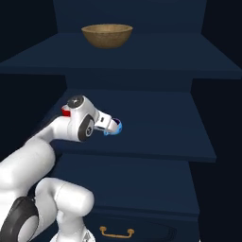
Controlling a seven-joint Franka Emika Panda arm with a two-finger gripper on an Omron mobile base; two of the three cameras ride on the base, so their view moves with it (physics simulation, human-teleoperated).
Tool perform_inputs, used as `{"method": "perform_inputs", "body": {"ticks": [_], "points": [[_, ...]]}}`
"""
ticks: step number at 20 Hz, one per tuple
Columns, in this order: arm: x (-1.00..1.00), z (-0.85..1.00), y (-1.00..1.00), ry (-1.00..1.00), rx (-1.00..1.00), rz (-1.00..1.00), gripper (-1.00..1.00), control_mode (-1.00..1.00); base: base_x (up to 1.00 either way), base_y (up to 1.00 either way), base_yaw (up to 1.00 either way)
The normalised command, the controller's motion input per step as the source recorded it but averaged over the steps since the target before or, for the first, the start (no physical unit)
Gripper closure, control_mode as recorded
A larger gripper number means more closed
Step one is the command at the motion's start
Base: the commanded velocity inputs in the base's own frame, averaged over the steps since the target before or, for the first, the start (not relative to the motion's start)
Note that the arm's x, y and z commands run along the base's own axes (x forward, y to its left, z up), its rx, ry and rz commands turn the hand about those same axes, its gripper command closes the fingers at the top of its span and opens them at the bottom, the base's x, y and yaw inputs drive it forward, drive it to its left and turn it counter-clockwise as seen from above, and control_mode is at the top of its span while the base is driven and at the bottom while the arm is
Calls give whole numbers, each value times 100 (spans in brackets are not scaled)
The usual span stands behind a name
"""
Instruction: Gather all objects into one cabinet and sort the glasses and bowls to opposite sides.
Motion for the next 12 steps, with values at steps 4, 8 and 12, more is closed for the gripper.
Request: {"method": "perform_inputs", "body": {"ticks": [4,8,12], "points": [[17,-31,-3,-1,0,0,-100,-100,0,0,0],[16,-23,0,0,0,0,-100,-100,0,0,0],[19,-20,0,0,0,0,-100,-100,0,0,0]]}}
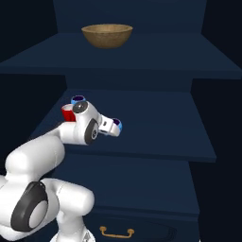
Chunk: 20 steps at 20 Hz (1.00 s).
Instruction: Gather all objects into one cabinet and sort the glasses and bowls to opposite sides.
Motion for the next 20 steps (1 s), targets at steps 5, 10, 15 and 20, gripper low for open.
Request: {"method": "perform_inputs", "body": {"ticks": [5,10,15,20], "points": [[11,-10,-1,0,0,0,-100,-100,0,0,0],[15,-1,0,0,0,0,-100,-100,0,0,0],[8,0,0,0,0,0,-100,-100,0,0,0],[3,0,0,0,0,0,-100,-100,0,0,0]]}}
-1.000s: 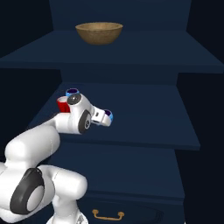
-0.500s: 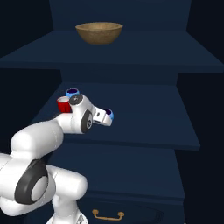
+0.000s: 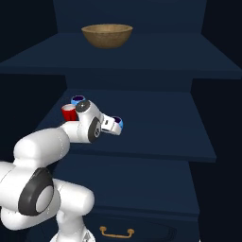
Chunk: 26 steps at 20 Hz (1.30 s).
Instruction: Gather all objects into one cabinet and sort the glasses and bowls to opposite sides.
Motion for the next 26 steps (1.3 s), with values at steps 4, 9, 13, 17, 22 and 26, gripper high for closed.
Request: {"method": "perform_inputs", "body": {"ticks": [4,9,13,17,22,26], "points": [[0,0,0,0,0,0,-100,-100,0,0,0],[0,0,0,0,0,0,-100,-100,0,0,0],[0,0,0,0,0,0,100,-100,0,0,0],[0,0,0,0,0,0,100,-100,0,0,0],[0,0,0,0,0,0,100,-100,0,0,0],[0,0,0,0,0,0,100,-100,0,0,0]]}}
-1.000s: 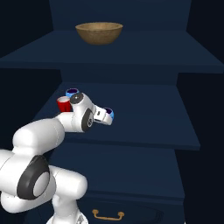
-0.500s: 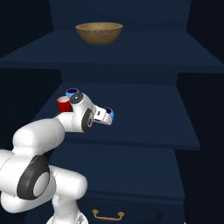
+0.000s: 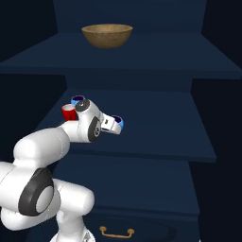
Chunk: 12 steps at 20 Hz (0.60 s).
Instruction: Gather all objects into one cabinet and sort the glasses and bowls to opposite sides.
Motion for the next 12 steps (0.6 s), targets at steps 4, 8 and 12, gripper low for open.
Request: {"method": "perform_inputs", "body": {"ticks": [4,8,12], "points": [[0,0,0,0,0,1,100,-100,0,0,0],[-14,0,0,-4,0,5,100,-100,0,0,0],[-8,0,0,-3,0,5,100,-100,0,0,0]]}}
